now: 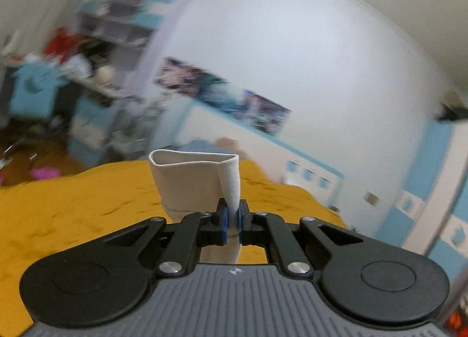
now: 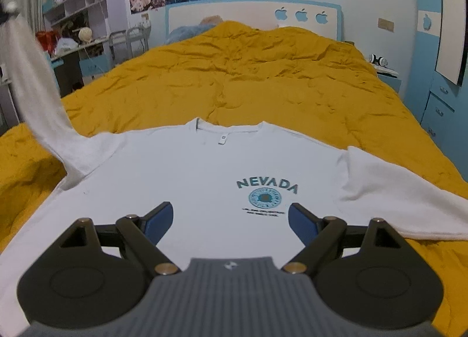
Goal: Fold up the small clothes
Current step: 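Lift the sleeve and lay it across the sweatshirt body, open left tool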
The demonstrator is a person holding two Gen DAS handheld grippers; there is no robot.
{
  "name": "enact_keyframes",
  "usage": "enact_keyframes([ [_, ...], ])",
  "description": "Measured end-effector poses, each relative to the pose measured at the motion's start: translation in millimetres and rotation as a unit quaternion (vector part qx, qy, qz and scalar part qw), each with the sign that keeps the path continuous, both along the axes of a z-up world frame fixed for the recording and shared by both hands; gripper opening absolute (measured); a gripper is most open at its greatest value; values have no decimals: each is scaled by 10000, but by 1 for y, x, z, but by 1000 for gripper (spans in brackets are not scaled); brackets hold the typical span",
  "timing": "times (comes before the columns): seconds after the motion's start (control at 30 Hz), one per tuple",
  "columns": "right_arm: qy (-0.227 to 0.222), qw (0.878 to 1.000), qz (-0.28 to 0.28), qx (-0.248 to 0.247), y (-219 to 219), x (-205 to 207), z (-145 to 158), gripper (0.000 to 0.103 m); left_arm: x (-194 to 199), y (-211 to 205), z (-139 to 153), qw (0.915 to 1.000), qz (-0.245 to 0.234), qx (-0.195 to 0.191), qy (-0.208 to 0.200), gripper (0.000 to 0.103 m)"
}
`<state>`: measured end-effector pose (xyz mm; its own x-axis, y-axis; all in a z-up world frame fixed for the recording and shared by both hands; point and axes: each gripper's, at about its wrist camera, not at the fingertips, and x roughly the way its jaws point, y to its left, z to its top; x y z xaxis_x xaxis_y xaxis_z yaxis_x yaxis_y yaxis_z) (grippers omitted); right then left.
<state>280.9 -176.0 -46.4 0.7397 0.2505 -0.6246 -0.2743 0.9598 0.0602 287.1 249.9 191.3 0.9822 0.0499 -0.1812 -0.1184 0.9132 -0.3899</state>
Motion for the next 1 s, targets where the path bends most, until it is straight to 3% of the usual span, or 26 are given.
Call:
enact_keyframes([
  [0.1,-37,9998,-112,131,-21,-5,2,82,15,-66,-1,9982,-462,382,0,6],
  [0.23,-74,9993,-325,175,-48,-11,3,82,41,-142,-22,9924,-1132,422,240,6],
  [0.4,-108,9969,-775,69,-80,-12,1,82,59,-205,-78,9821,-1757,-27,681,6],
  [0.53,-72,9945,-1038,90,-101,-12,-1,82,58,-234,-148,9714,-2017,-403,1190,6],
  [0.67,-15,9937,-1117,91,-111,-12,-4,82,70,-264,-217,9508,-2317,-484,1996,6],
  [0.77,31,9934,-1147,46,-115,-13,-7,82,75,-279,-257,9216,-2705,-494,2741,12],
  [0.83,79,9931,-1173,26,-114,-12,-10,82,75,-282,-274,9011,-2994,-484,3100,22],
  [0.93,153,9925,-1216,23,-113,-8,-13,82,69,-276,-282,8838,-3377,-571,3188,41],
  [1.0,182,9926,-1199,18,-111,-4,-15,82,63,-264,-278,8806,-3524,-610,3108,45],
])
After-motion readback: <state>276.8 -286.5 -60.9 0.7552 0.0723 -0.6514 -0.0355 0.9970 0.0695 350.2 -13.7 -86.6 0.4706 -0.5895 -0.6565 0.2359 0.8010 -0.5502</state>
